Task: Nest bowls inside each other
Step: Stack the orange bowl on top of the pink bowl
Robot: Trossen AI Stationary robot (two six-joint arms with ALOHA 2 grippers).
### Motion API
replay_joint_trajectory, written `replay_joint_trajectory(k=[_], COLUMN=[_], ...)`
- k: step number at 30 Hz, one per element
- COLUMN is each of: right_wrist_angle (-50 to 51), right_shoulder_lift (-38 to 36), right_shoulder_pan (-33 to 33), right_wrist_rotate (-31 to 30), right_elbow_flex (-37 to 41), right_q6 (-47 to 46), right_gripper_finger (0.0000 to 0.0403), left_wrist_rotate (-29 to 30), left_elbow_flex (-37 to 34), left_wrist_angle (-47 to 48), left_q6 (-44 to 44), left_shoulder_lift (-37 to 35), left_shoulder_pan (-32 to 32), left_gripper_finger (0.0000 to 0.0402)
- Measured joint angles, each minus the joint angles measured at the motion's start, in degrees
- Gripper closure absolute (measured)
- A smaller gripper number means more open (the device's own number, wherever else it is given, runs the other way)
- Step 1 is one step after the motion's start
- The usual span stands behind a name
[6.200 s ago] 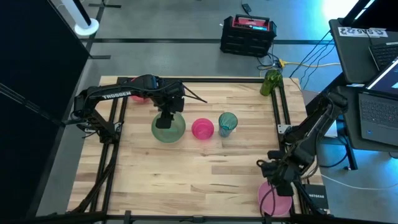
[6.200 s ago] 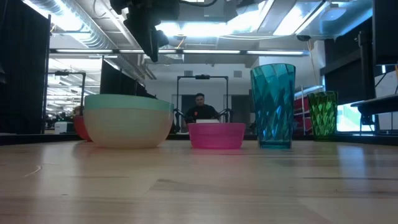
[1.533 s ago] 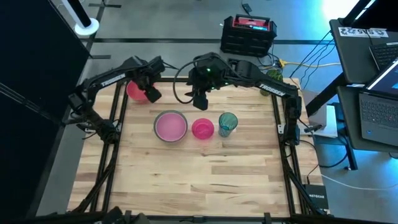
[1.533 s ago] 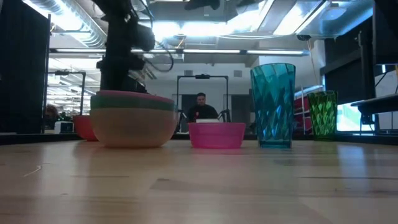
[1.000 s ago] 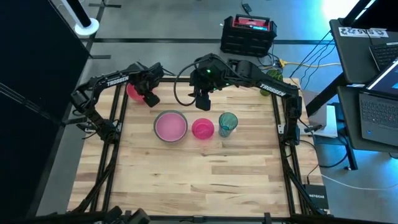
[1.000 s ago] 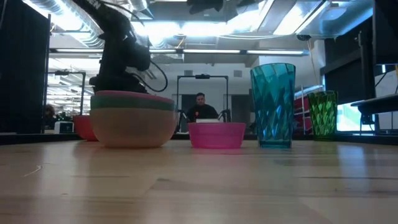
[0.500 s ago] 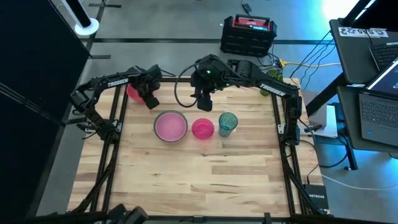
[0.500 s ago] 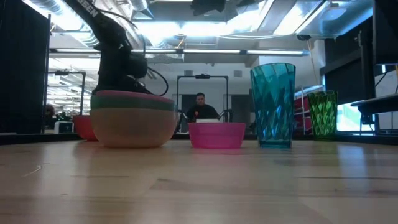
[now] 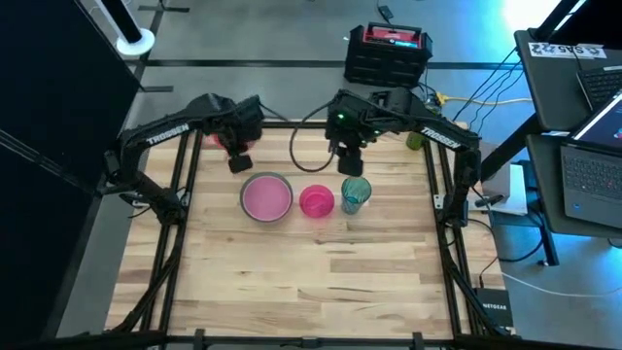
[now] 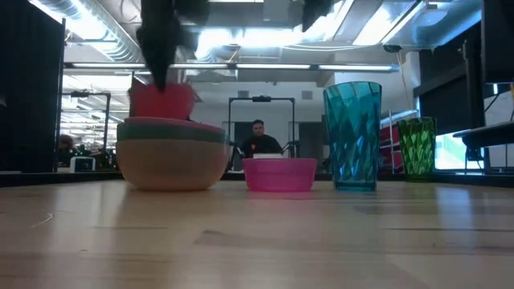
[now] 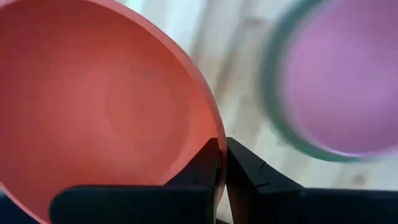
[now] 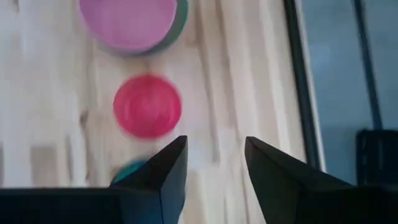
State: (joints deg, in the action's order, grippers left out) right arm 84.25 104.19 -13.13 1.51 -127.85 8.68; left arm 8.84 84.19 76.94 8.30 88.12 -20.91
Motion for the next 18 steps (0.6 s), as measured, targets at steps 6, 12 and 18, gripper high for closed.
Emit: replay_joint_trajectory(k=[6,12,18], right_wrist_angle=[5.6,5.8,5.9], right_shoulder_lift=[-3.5,-9.2,-12.7], right_shoulder_pan=[-0.3,0.4,0.4], right_wrist_rotate=[1.7,2.0,2.6], right_elbow_flex=[1.9,8.4,12.4], right_q6=[-2.6,-2.7,-2.8], right_gripper_finger=[0.0256,0.0256,0.0256], left_wrist_rotate=[-0.5,-1.3,-1.3], left_elbow_flex=[8.3,8.4,8.4], left_wrist_angle=[7.5,5.2,2.9], left_q6=[-3.2,-11.8,-14.2], left_shoulder_lift=[-0.6,1.9,9.2], left_shoulder_pan=[13.2,24.4,27.5], left_gripper_finger=[0.0401,0.0401,0.0401])
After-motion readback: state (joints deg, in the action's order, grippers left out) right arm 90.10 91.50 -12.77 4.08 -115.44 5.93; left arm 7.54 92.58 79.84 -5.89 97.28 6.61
